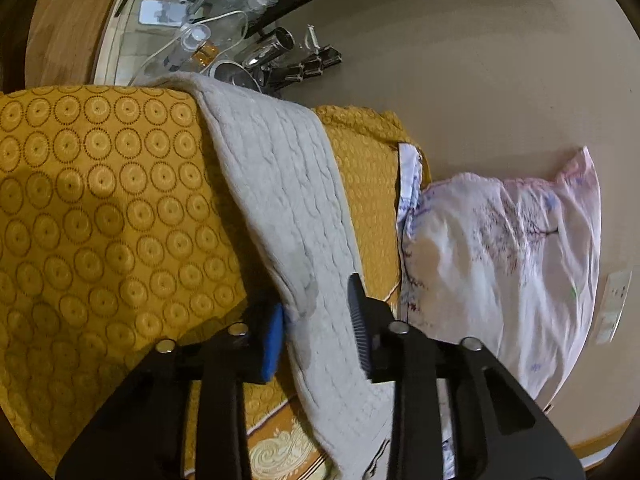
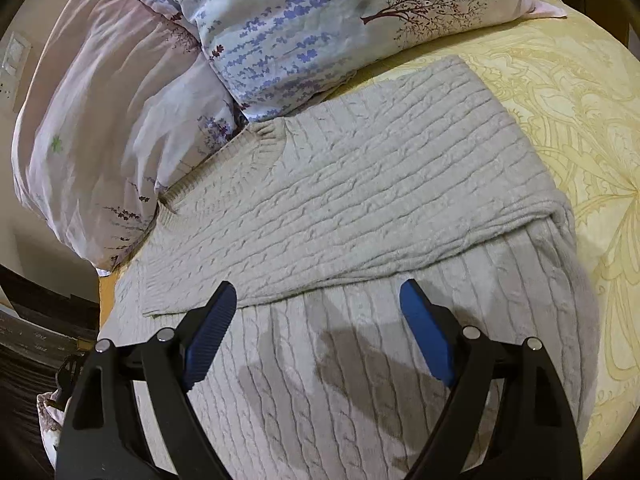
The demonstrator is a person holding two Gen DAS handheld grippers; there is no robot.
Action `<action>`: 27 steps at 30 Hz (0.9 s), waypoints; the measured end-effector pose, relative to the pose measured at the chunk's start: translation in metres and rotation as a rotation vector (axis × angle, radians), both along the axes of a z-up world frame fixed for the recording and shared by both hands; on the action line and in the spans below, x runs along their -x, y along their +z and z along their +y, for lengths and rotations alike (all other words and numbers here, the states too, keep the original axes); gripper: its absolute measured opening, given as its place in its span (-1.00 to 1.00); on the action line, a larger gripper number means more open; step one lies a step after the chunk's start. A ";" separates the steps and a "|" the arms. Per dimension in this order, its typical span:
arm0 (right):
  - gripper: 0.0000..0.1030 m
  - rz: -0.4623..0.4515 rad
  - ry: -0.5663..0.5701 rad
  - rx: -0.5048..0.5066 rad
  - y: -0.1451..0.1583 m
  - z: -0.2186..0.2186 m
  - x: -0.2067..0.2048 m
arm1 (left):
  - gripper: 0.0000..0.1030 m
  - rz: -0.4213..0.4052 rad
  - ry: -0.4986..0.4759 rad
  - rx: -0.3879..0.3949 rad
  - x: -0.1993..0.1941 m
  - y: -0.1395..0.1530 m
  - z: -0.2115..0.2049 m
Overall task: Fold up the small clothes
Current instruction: 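Fold the held sleeve across the sweater body with the left gripper, release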
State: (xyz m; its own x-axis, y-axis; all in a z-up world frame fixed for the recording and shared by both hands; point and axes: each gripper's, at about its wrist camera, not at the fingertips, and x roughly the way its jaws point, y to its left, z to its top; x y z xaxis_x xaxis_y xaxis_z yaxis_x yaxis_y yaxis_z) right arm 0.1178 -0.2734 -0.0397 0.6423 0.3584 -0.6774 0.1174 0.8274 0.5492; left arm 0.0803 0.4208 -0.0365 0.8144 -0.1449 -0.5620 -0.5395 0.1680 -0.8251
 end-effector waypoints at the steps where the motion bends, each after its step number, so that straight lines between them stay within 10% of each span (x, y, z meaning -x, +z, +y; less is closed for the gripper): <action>1: 0.62 -0.003 0.000 0.000 0.001 -0.001 0.001 | -0.48 -0.006 0.002 0.000 0.000 0.001 0.000; 12: 0.62 -0.023 -0.012 -0.015 0.007 -0.018 0.013 | -0.70 -0.200 -0.196 -0.166 -0.031 0.078 -0.057; 20: 0.62 -0.038 -0.008 -0.034 0.010 -0.026 0.021 | -0.82 -0.376 -0.476 -0.284 -0.056 0.134 -0.173; 27: 0.62 -0.027 -0.010 -0.049 0.003 -0.033 0.030 | -0.82 -0.346 -0.804 -0.322 -0.066 0.105 -0.310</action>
State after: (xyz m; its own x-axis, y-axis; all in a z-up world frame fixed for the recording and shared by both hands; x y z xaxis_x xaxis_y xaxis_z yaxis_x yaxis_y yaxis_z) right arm 0.0879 -0.3060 -0.0371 0.6640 0.3843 -0.6415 0.1105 0.7980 0.5925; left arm 0.1462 0.1107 0.0681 0.6665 -0.6173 -0.4179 0.1050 0.6328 -0.7672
